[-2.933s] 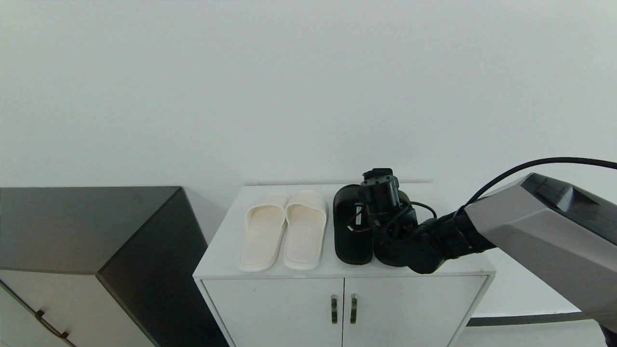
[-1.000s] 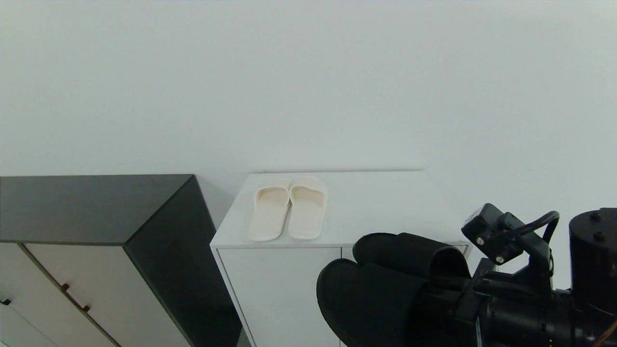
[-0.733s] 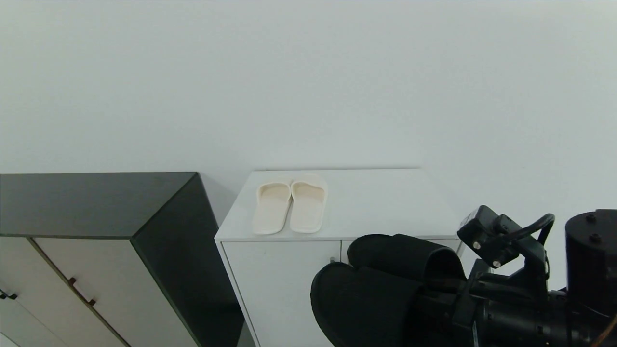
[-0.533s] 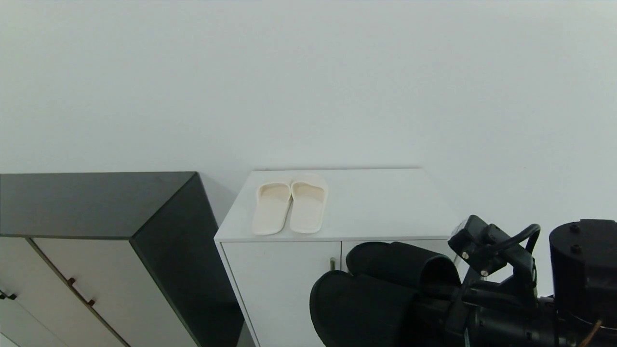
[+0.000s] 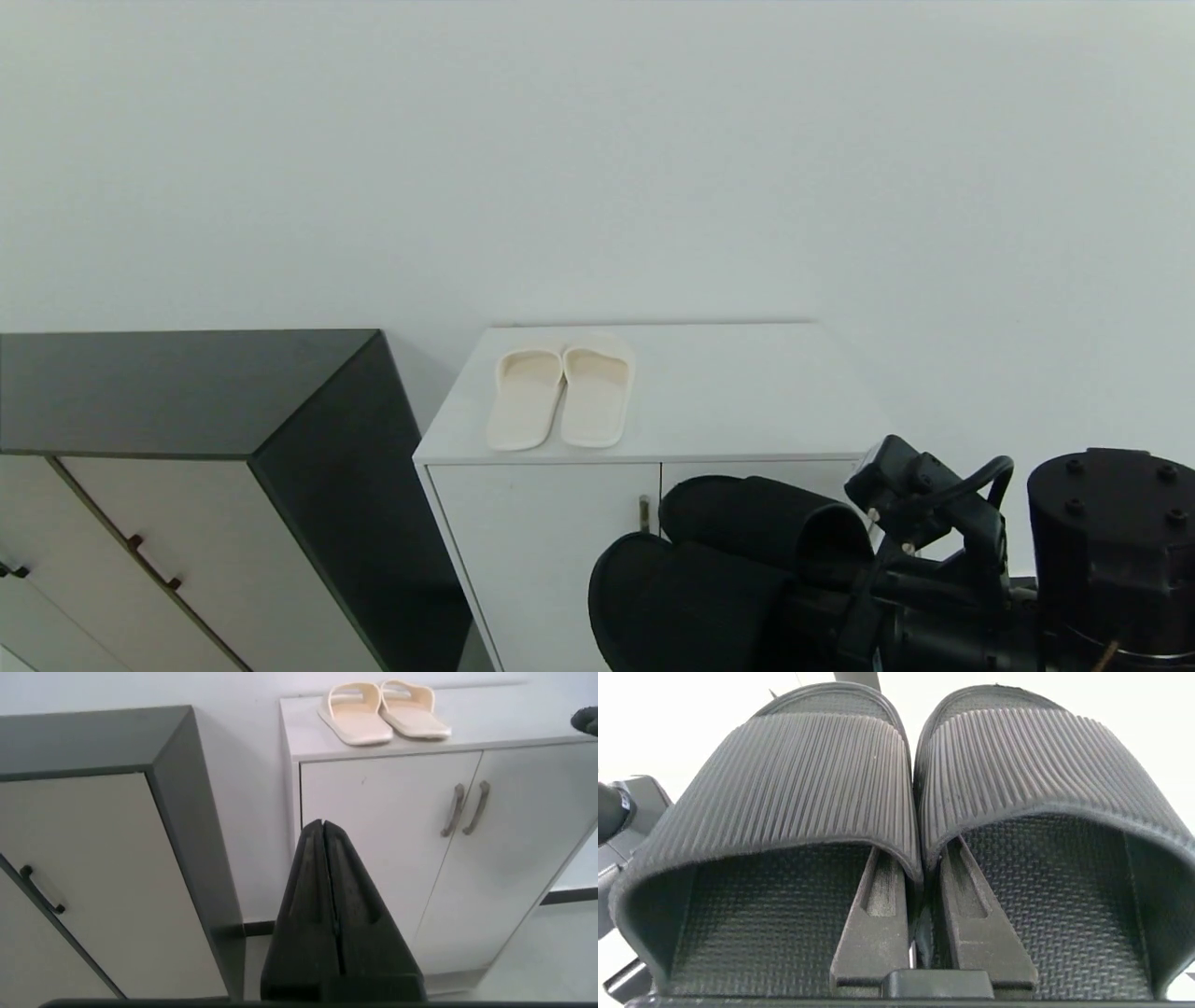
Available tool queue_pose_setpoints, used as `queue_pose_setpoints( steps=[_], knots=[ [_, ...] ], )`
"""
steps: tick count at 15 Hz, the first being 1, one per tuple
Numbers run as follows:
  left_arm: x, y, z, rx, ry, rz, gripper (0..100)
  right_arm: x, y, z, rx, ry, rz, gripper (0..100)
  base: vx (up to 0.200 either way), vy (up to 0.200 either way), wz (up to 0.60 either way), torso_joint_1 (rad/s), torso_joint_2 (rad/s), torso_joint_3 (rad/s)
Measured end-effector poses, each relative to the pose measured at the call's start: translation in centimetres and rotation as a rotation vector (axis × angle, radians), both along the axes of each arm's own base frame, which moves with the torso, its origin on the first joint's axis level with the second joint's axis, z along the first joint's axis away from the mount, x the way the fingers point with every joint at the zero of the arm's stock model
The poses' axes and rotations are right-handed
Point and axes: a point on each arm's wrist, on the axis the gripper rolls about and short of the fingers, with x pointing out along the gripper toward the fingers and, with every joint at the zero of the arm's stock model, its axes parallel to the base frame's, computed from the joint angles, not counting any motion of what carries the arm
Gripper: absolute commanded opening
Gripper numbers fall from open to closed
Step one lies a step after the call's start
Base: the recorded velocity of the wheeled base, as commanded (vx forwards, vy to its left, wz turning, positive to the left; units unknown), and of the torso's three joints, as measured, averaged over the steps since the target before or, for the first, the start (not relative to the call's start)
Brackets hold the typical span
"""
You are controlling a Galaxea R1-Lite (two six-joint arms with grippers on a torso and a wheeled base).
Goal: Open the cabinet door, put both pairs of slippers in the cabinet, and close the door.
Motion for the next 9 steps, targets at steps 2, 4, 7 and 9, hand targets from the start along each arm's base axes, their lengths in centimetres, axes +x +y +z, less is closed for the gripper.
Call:
queue_pose_setpoints(
  steps=[2, 4, 7, 9],
  knots=[
    [0.00, 0.00, 0.00, -0.001, 0.000, 0.000, 0, -0.04, -0.03, -0.11, -0.003, -0.025, 0.006, 0, 0.000, 0.000, 0.00, -0.161, 0.37, 0.205],
    [0.00, 0.00, 0.00, -0.001, 0.000, 0.000, 0, -0.14, -0.16, -0.38, -0.010, -0.020, 0.009, 0, 0.000, 0.000, 0.00, -0.178, 0.41, 0.220],
    [0.00, 0.00, 0.00, -0.001, 0.000, 0.001, 0, -0.15, -0.23, -0.48, -0.013, -0.016, 0.013, 0, 0.000, 0.000, 0.00, -0.219, 0.51, 0.281],
    [0.00, 0.00, 0.00, -0.001, 0.000, 0.001, 0, -0.16, -0.22, -0.50, -0.013, -0.016, 0.016, 0, 0.000, 0.000, 0.00, -0.239, 0.55, 0.312]
  ],
)
